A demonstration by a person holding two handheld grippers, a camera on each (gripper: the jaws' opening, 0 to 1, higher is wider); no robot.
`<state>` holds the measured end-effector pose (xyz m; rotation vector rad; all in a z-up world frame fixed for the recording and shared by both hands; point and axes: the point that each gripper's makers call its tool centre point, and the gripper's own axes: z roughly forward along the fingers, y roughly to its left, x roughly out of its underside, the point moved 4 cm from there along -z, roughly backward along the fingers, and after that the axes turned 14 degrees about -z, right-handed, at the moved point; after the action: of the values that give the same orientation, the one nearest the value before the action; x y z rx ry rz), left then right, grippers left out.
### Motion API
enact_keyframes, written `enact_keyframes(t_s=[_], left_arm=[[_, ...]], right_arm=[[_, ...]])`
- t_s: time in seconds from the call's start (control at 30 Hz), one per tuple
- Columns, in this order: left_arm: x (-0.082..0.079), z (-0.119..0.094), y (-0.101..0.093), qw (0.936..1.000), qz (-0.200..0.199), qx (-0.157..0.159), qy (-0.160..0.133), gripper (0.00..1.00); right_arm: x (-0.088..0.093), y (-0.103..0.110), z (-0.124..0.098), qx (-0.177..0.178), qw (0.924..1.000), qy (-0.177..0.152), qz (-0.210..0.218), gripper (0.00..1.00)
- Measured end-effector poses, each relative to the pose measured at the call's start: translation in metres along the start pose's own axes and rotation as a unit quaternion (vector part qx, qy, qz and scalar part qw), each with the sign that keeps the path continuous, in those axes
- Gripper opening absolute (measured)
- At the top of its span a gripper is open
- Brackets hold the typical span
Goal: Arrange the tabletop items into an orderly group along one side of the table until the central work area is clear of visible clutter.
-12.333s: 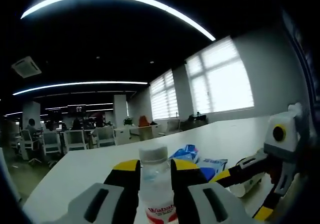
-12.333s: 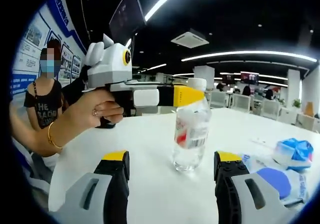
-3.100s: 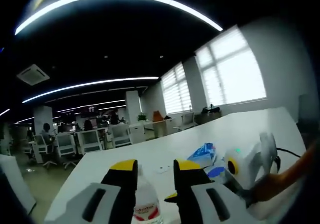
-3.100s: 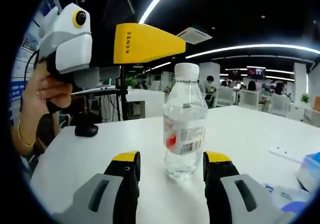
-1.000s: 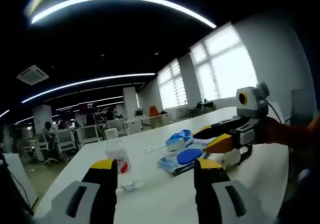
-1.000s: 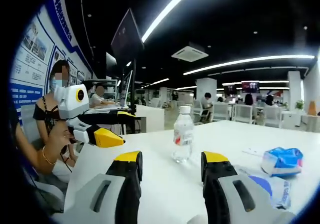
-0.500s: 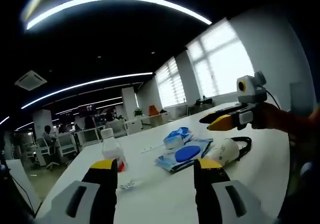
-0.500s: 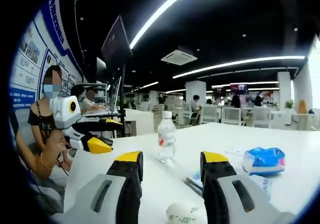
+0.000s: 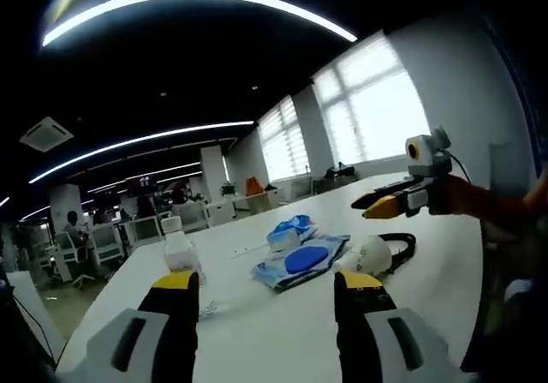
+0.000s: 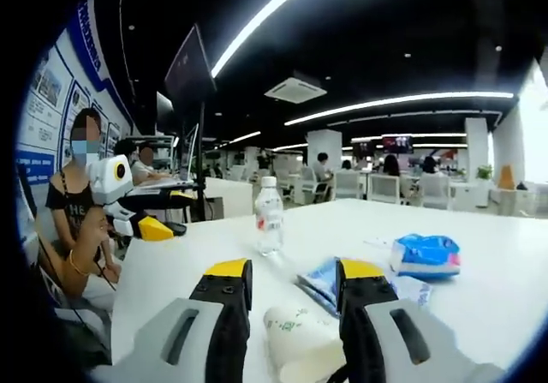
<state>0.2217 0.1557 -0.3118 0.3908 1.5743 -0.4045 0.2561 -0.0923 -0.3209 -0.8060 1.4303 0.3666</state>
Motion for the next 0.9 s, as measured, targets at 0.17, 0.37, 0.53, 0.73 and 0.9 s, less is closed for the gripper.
enact_keyframes(t_s=[0.17, 0.37, 0.53, 0.73, 0.9], left_arm=[[0.000, -0.002, -0.003, 0.9998, -0.004, 0.019, 0.009, 0.65], [0.001, -0.005, -0.004, 0.9990, 0.018, 0.029, 0.030, 0.66], [0.001, -0.009, -0.009, 0.9978, 0.021, 0.049, 0.041, 0.71], [0.004, -0.011, -0.009, 0.9974, 0.020, 0.048, 0.049, 0.73], [0.006, -0.014, -0.009, 0.9968, 0.026, 0.049, 0.058, 0.75]], right_arm=[[0.012, 0.004, -0.009, -0.010, 0.9997, 0.021, 0.006, 0.33], [0.018, 0.007, -0.017, -0.017, 0.9992, 0.036, 0.011, 0.33], [0.024, 0.008, -0.022, -0.019, 0.9986, 0.047, 0.012, 0.33], [0.032, 0.007, -0.027, -0.018, 0.9979, 0.058, 0.024, 0.33], [0.042, 0.007, -0.033, -0.017, 0.9970, 0.071, 0.027, 0.31]])
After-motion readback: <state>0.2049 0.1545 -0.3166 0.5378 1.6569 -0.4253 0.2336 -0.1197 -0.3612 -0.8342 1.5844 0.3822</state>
